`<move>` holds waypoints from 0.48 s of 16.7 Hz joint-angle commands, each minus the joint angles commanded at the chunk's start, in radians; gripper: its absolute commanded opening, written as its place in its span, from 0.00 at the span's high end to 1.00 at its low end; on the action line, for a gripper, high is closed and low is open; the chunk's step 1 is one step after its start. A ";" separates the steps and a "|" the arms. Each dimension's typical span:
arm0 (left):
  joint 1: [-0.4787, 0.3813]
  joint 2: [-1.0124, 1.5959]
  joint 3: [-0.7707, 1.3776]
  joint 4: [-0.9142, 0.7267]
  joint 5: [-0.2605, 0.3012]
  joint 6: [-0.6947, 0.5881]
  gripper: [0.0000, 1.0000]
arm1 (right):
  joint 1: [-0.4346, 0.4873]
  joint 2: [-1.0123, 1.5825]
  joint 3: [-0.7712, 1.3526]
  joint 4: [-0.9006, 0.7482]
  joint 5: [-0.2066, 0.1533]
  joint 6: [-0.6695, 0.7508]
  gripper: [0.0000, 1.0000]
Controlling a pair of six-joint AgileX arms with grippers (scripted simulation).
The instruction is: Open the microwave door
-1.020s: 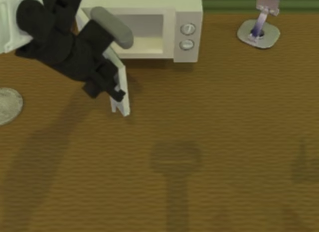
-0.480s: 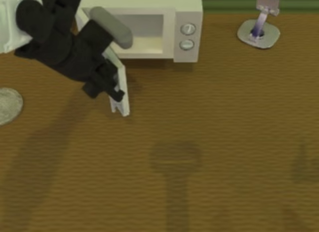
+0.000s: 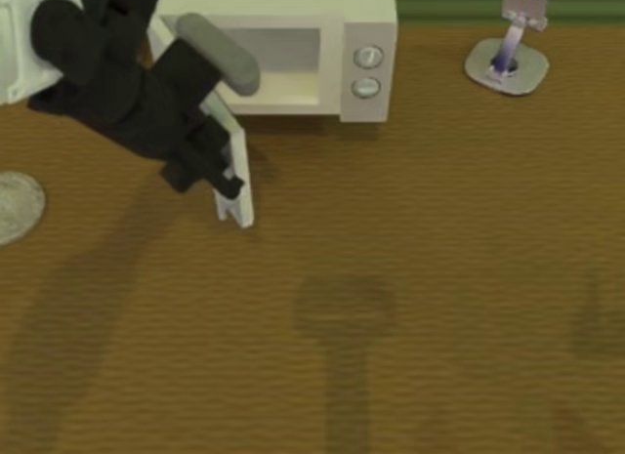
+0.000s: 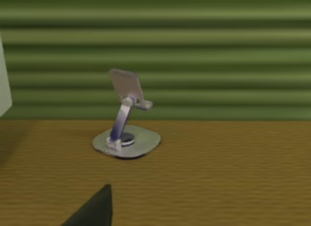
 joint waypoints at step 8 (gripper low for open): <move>0.077 -0.016 -0.004 -0.057 0.079 0.184 1.00 | 0.000 0.000 0.000 0.000 0.000 0.000 0.00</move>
